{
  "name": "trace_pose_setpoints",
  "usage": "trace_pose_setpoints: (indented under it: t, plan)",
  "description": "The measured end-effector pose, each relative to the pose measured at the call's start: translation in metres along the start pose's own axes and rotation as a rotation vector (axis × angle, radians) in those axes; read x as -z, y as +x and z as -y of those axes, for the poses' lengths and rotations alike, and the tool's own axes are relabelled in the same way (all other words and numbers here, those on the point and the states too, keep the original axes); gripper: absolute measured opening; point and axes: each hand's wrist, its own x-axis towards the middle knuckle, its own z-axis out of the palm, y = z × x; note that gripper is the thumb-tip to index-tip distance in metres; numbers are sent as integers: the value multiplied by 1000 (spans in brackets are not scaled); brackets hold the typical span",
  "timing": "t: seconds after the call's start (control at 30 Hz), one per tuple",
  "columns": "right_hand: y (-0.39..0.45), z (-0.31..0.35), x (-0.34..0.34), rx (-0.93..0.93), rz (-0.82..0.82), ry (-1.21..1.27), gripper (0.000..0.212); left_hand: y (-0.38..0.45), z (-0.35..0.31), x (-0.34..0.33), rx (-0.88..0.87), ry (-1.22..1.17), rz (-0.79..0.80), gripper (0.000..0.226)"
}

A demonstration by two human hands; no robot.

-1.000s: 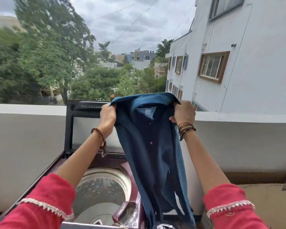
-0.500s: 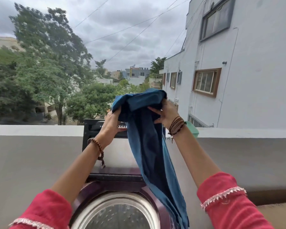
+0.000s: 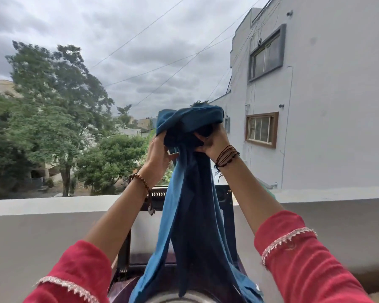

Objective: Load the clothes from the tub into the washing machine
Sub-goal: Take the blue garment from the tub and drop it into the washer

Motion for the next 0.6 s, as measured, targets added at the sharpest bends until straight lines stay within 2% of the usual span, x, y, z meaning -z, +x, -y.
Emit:
trace_pose_setpoints:
  t: [0.07, 0.13, 0.3, 0.43, 0.5, 0.6]
  plan:
    - [4, 11, -9, 51, 16, 85, 23, 5, -8, -2, -44, -99, 2, 25]
    - [1, 25, -25, 65, -17, 127, 23, 8, -24, -8, -69, -172, -24, 26]
    - [8, 45, -50, 120, 20, 104, 19, 22, -57, -21, -130, -246, -60, 23]
    - [5, 47, -51, 89, 19, 67, 15, 28, -62, -18, -84, -228, -97, 26]
    - [10, 40, -47, 88, 13, 9, 5, 28, -58, -14, -36, -202, -116, 27]
    - [9, 34, -40, 37, -3, -121, 40, 31, -53, -3, 18, -63, -161, 33]
